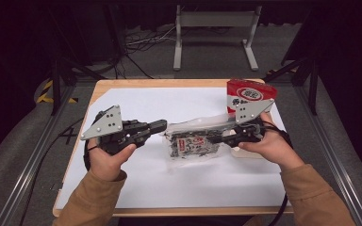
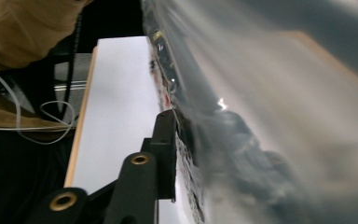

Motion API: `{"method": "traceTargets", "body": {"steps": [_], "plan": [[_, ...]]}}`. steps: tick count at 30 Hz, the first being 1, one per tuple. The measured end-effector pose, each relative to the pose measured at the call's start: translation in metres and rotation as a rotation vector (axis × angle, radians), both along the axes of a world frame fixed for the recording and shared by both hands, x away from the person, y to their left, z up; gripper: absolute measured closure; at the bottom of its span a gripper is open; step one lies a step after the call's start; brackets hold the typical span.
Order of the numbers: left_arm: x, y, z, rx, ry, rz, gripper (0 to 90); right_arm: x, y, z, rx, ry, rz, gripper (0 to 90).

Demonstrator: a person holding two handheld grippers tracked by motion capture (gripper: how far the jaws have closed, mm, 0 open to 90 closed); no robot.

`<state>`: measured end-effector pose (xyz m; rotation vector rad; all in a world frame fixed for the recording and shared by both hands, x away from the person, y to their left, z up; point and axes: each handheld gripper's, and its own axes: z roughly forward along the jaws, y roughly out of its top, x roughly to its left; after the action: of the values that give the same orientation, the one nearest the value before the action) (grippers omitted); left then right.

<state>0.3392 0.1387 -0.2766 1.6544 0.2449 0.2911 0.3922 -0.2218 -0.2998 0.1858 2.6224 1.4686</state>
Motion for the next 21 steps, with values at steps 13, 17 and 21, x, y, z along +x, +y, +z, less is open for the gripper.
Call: {"method": "traceTargets", "body": {"steps": [13, 17, 21], "plan": [[0.004, 0.01, -0.001, 0.005, 0.092, -0.056, 76.6, -0.018, 0.0, 0.007, -0.002, -0.01, 0.058, 75.5], [0.005, 0.009, -0.002, 0.048, 0.097, -0.046, 57.2, -0.021, -0.005, 0.01, 0.016, -0.006, 0.048, 75.6], [0.005, 0.009, -0.004, 0.086, 0.1, -0.022, 44.1, -0.023, -0.009, 0.013, 0.028, 0.002, 0.041, 75.6]]}}
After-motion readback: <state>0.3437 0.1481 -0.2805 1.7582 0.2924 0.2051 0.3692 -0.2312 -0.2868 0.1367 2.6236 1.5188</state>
